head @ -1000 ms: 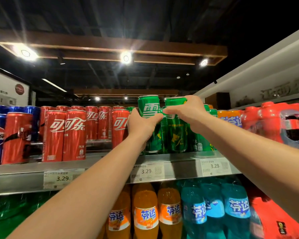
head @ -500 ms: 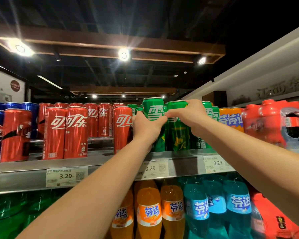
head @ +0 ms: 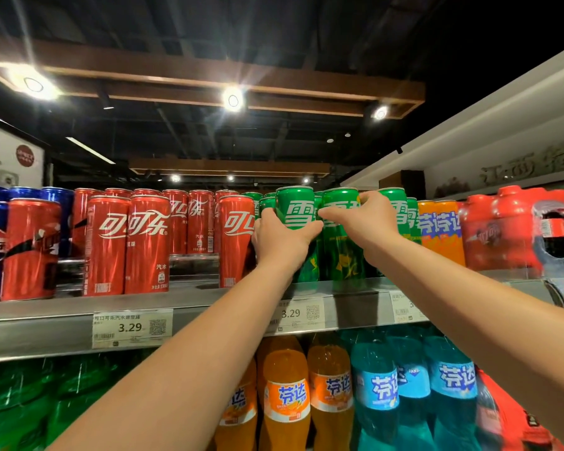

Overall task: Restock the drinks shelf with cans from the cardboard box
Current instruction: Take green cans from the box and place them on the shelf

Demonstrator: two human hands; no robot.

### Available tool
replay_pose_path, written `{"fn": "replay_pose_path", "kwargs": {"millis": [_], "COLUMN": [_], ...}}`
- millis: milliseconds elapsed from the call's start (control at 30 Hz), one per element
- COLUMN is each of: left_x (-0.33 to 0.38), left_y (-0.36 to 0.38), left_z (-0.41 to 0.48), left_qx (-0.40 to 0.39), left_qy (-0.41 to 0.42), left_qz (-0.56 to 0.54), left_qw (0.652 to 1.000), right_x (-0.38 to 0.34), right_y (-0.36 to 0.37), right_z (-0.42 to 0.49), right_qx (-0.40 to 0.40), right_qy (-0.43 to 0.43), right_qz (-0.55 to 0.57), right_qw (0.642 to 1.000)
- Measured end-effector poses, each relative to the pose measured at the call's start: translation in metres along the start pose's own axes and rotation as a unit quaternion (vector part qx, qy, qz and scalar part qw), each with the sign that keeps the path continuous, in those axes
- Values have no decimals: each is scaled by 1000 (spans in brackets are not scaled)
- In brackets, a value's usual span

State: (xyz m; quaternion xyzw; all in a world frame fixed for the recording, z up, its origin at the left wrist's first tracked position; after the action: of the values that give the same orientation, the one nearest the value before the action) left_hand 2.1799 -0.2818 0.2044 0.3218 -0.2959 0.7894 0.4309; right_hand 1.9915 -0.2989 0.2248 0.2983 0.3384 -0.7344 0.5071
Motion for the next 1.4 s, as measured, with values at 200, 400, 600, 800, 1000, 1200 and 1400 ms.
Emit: {"fn": "replay_pose_path", "kwargs": {"millis": [200, 400, 600, 800, 1000, 1200, 1400], "left_x": [4, 5, -2, -7, -4, -2, 0], "left_y": [-5, -8, -14, -12, -7, -3, -2], "left_z": [-4, -8, -10, -15, -16, -15, -14], "left_qx": [-6, -11, -41, -78, -98, -109, -113], "left_qy": [12, 15, 9, -15, -14, -7, 5], "left_qz": [38, 60, 83, 152, 192, 200, 207], "left_qw": [999, 998, 996, 985, 976, 974, 972], "right_x": [2, 6, 13, 18, 17, 18, 19], "right_y": [0, 2, -8, -8, -2, -4, -6], "right_z": [-9, -20, -54, -63, -62, -63, -64], "right_qx": [30, 39, 103, 108, 84, 94, 112], "right_qy": [-26, -44, -99, -89, -83, -84, -93], "right_qz": [-12, -60, -144, -231, -266, -260, -251], "right_qw": [999, 996, 979, 963, 957, 957, 957]}}
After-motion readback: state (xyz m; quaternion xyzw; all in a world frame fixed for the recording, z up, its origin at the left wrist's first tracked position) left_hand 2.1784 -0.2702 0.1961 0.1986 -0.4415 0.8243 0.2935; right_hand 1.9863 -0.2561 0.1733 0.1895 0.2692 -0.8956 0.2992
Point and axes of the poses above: each hand's wrist, its own z-axis towards the middle knuckle, its own y-axis out of the palm, x = y × z, the point moved 10 cm from there along z, towards the middle knuckle, and after that the axes turned 9 degrees about -x, right-handed, at the moved point
